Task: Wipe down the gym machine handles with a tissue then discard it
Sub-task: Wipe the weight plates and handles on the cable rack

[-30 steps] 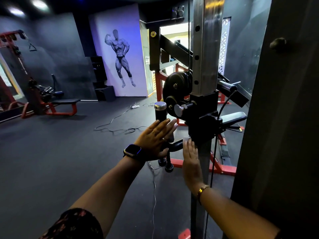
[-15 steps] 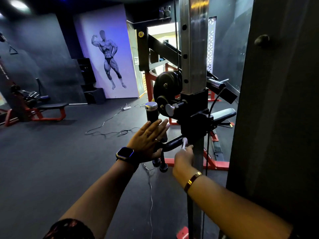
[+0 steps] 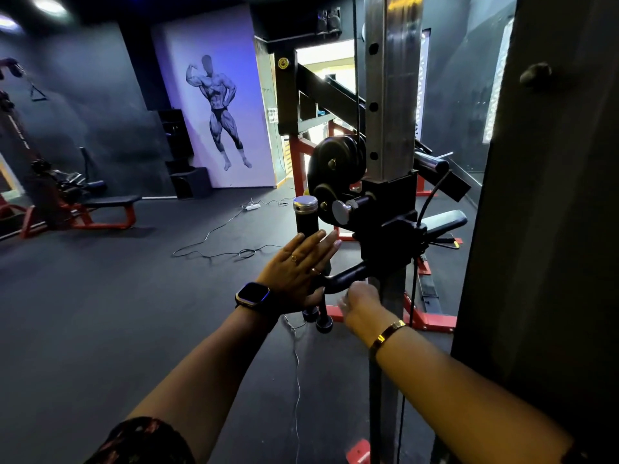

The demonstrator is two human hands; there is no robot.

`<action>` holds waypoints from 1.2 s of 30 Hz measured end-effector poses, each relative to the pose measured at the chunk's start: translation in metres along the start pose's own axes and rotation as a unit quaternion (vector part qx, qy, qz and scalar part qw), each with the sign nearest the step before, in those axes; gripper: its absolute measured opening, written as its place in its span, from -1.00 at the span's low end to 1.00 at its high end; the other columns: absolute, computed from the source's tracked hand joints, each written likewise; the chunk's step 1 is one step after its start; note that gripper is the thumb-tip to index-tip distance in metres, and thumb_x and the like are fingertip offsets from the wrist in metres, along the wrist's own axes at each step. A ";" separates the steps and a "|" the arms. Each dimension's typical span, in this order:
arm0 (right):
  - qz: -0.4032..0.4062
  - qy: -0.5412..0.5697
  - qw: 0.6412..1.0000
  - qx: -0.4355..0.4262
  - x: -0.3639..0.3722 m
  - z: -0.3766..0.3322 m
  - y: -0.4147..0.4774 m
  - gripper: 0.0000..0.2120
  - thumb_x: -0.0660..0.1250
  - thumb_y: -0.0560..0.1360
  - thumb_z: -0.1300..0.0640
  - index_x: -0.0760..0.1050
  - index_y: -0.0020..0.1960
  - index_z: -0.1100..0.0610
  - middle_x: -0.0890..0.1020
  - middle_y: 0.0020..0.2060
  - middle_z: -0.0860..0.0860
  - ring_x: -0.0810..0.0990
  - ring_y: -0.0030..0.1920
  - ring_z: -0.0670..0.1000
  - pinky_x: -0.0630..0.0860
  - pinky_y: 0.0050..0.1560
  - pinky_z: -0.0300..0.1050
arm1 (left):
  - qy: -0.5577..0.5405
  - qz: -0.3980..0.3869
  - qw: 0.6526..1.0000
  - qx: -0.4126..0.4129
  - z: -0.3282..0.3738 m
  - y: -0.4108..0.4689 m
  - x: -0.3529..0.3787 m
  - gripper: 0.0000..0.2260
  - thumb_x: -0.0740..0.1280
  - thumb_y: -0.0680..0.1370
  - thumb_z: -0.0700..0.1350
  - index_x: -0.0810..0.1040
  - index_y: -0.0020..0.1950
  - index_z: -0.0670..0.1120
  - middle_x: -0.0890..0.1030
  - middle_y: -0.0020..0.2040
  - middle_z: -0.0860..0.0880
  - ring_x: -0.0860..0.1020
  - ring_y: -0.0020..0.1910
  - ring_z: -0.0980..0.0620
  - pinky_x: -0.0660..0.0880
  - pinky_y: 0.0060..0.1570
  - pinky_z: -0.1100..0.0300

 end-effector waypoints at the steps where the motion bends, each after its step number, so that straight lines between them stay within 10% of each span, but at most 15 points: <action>1: 0.004 -0.001 1.000 -0.014 0.000 -0.011 -0.004 -0.64 -0.03 0.67 0.25 0.29 0.42 0.31 0.48 0.27 0.24 0.49 0.26 0.19 0.45 0.18 -0.05 | 0.008 0.011 1.000 -0.001 0.000 -0.001 0.000 -0.31 0.14 0.46 0.19 0.21 0.52 -0.14 0.18 0.52 -0.10 0.17 0.50 -0.12 -0.14 0.53 0.00; 4: 0.037 0.034 0.999 0.001 0.002 -0.020 0.007 -0.66 0.00 0.67 0.17 0.40 0.35 0.24 0.53 0.25 0.16 0.54 0.22 0.11 0.48 -0.05 -0.19 | 0.001 -0.003 1.000 -0.006 0.000 0.000 -0.002 -0.30 0.14 0.46 0.20 0.20 0.52 -0.13 0.18 0.52 -0.11 0.16 0.50 -0.11 -0.14 0.53 0.00; 7: 0.002 0.016 0.999 0.038 0.007 0.002 0.011 -0.71 -0.03 0.66 0.22 0.47 0.04 0.23 0.53 -0.27 0.13 0.47 -0.35 -0.01 0.45 -0.40 -0.23 | 0.006 0.006 1.000 -0.001 0.000 0.000 -0.001 -0.29 0.14 0.46 0.21 0.20 0.53 -0.13 0.18 0.52 -0.11 0.16 0.50 -0.11 -0.16 0.53 0.00; 9: -0.051 -0.035 0.996 0.058 0.009 0.015 0.006 -0.74 -0.01 0.62 0.31 0.46 0.00 0.25 0.50 -0.34 0.12 0.37 -0.45 -0.05 0.57 -0.11 -0.19 | 0.011 0.005 1.000 0.001 -0.001 0.000 0.000 -0.28 0.16 0.46 0.22 0.21 0.52 -0.13 0.19 0.52 -0.11 0.15 0.51 -0.12 -0.16 0.53 -0.01; 11: -0.097 -0.051 0.992 0.065 0.009 0.015 0.000 -0.75 0.00 0.60 0.35 0.44 -0.06 0.25 0.48 -0.36 0.11 0.36 -0.41 -0.04 0.48 0.25 -0.06 | 0.011 0.012 1.000 0.004 -0.001 0.000 0.000 -0.27 0.18 0.45 0.22 0.22 0.53 -0.13 0.19 0.53 -0.11 0.15 0.51 -0.12 -0.15 0.53 -0.01; 15: -0.115 -0.028 0.992 0.040 0.002 -0.015 -0.002 -0.77 -0.02 0.49 0.43 0.38 -0.18 0.28 0.49 -0.35 0.16 0.47 -0.37 0.06 0.40 -0.26 -0.06 | 0.000 0.027 1.000 0.000 0.000 0.000 -0.002 -0.30 0.19 0.46 0.18 0.22 0.52 -0.13 0.19 0.52 -0.10 0.16 0.51 -0.10 -0.14 0.53 0.00; 21: -0.113 -0.029 0.991 0.062 0.010 -0.003 0.010 -0.79 0.01 0.49 0.45 0.39 -0.13 0.26 0.49 -0.24 0.15 0.44 -0.30 0.03 0.40 -0.42 -0.20 | 0.000 0.026 1.000 0.005 -0.002 0.001 -0.002 -0.30 0.19 0.46 0.17 0.21 0.53 -0.13 0.16 0.53 -0.09 0.11 0.53 -0.11 -0.12 0.53 0.00; 25: -0.073 -0.003 0.996 0.057 0.007 -0.004 0.017 -0.70 -0.02 0.60 0.39 0.41 0.22 0.32 0.48 0.29 0.21 0.47 0.30 0.19 0.40 0.30 -0.07 | -0.003 0.020 1.000 0.009 0.000 -0.001 -0.001 -0.30 0.21 0.47 0.17 0.22 0.53 -0.14 0.18 0.53 -0.10 0.15 0.52 -0.10 -0.07 0.53 -0.01; 27: -0.039 0.071 0.995 0.062 0.003 -0.014 0.010 -0.62 -0.09 0.64 0.37 0.24 0.41 0.36 0.37 0.39 0.23 0.39 0.38 0.14 0.31 0.33 -0.11 | -0.001 0.012 1.000 0.006 -0.001 -0.001 -0.001 -0.29 0.21 0.46 0.17 0.21 0.54 -0.14 0.18 0.54 -0.10 0.14 0.53 -0.09 -0.05 0.53 -0.02; 30: -0.036 0.110 0.991 0.069 0.004 -0.012 0.012 -0.63 -0.13 0.64 0.38 0.29 0.36 0.38 0.49 0.10 0.24 0.55 0.07 0.07 0.47 0.02 -0.43 | 0.002 0.003 1.000 0.006 -0.001 -0.001 0.000 -0.28 0.21 0.45 0.17 0.20 0.54 -0.13 0.16 0.55 -0.10 0.13 0.53 -0.10 -0.07 0.53 -0.01; 33: -0.075 0.033 0.992 0.097 0.012 0.008 0.011 -0.71 -0.07 0.65 0.31 0.38 -0.10 0.24 0.40 -0.26 0.07 0.42 -0.28 -0.03 0.51 -0.15 -0.35 | 0.003 0.007 1.000 0.010 -0.001 -0.002 0.000 -0.27 0.23 0.45 0.19 0.22 0.53 -0.14 0.17 0.53 -0.11 0.13 0.52 -0.10 -0.10 0.53 -0.01; 36: -0.079 0.045 0.988 0.128 0.013 0.012 0.001 -0.75 -0.01 0.62 0.37 0.43 -0.06 0.28 0.46 -0.28 0.05 0.43 -0.30 -0.10 0.37 -0.28 -0.31 | 0.003 0.012 1.000 0.019 -0.003 -0.001 -0.001 -0.28 0.21 0.45 0.17 0.22 0.53 -0.14 0.20 0.53 -0.12 0.15 0.52 -0.09 -0.10 0.53 -0.01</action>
Point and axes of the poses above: each hand's wrist, its own y-axis towards the middle knuckle, its own x-axis out of the palm, z = x × y, the point moved 3 cm from there along y, towards the middle knuckle
